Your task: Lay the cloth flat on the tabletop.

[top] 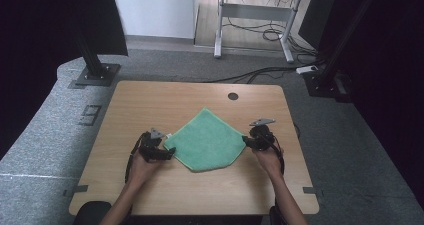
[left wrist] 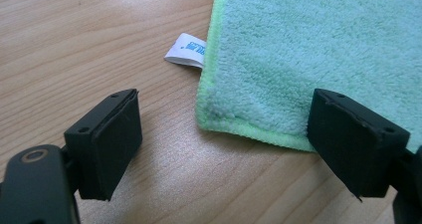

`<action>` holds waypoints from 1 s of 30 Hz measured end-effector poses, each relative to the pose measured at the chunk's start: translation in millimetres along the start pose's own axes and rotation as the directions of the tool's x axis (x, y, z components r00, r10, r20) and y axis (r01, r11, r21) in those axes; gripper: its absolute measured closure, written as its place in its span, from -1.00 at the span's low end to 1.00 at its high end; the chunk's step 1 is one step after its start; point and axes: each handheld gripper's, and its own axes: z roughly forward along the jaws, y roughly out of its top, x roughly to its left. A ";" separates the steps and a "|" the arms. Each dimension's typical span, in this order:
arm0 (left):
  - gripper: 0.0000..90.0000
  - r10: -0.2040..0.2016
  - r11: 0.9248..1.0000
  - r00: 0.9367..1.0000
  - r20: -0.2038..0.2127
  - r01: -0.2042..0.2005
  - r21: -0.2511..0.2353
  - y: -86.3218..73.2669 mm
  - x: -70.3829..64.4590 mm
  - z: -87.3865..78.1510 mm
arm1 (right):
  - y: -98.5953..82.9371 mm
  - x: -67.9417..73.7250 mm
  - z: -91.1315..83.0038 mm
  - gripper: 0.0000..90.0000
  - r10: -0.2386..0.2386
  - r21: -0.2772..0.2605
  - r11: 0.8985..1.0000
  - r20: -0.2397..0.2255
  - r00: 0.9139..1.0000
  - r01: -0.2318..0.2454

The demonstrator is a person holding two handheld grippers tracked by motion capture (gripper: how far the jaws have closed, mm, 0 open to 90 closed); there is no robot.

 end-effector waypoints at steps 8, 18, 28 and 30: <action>-0.68 0.000 1.000 1.000 -0.001 0.000 0.001 0.0 0.0 -0.1 | -8.8 23.8 -7.9 -0.14 -0.038 0.011 0.999 -0.052 0.998 0.039; -0.68 0.004 1.000 1.000 -0.001 -0.004 0.002 -2.1 -1.4 -2.1 | -32.7 59.4 10.0 -0.34 -0.059 0.076 0.995 -0.010 0.998 0.060; -0.68 0.019 1.000 1.000 0.014 -0.019 0.012 -7.1 -12.1 -7.6 | -27.1 47.0 15.7 -0.39 -0.059 0.081 0.995 0.034 0.998 0.056; -0.68 0.026 1.000 0.999 0.021 -0.027 0.014 -7.9 -16.7 -8.7 | -24.1 43.5 18.5 -0.39 -0.050 0.084 0.995 0.043 0.998 0.046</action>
